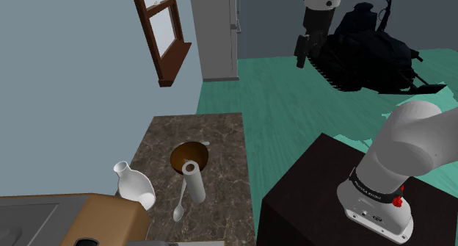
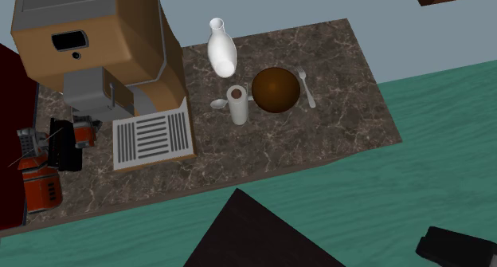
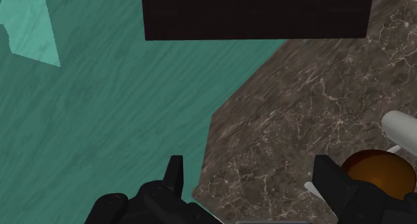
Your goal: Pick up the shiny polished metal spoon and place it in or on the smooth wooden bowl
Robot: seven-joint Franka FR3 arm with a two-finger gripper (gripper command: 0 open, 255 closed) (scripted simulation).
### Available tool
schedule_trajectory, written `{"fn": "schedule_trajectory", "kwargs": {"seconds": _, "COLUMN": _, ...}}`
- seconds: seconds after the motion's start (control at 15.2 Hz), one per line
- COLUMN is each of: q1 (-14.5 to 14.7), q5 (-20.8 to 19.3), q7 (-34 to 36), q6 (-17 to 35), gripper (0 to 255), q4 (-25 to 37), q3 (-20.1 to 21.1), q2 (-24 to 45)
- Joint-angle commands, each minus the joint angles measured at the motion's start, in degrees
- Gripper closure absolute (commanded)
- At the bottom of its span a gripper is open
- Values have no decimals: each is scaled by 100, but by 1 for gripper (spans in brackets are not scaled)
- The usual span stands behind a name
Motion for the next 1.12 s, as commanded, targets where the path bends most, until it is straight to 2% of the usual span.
{"fn": "schedule_trajectory", "kwargs": {"seconds": 0.0, "q1": 0, "q5": 0, "q7": 0, "q6": 0, "gripper": 0, "q4": 0, "q3": 0, "q2": 0}}
{"fn": "schedule_trajectory", "kwargs": {"seconds": 0.53, "q1": 147, "q5": 691, "q7": 1263, "q6": 1104, "gripper": 0, "q4": -1052, "q3": 611, "q2": 140}}
{"fn": "schedule_trajectory", "kwargs": {"seconds": 1.06, "q1": 386, "q5": 1419, "q7": 2462, "q6": 2485, "gripper": 0, "q4": -1614, "q3": 1309, "q2": 934}}
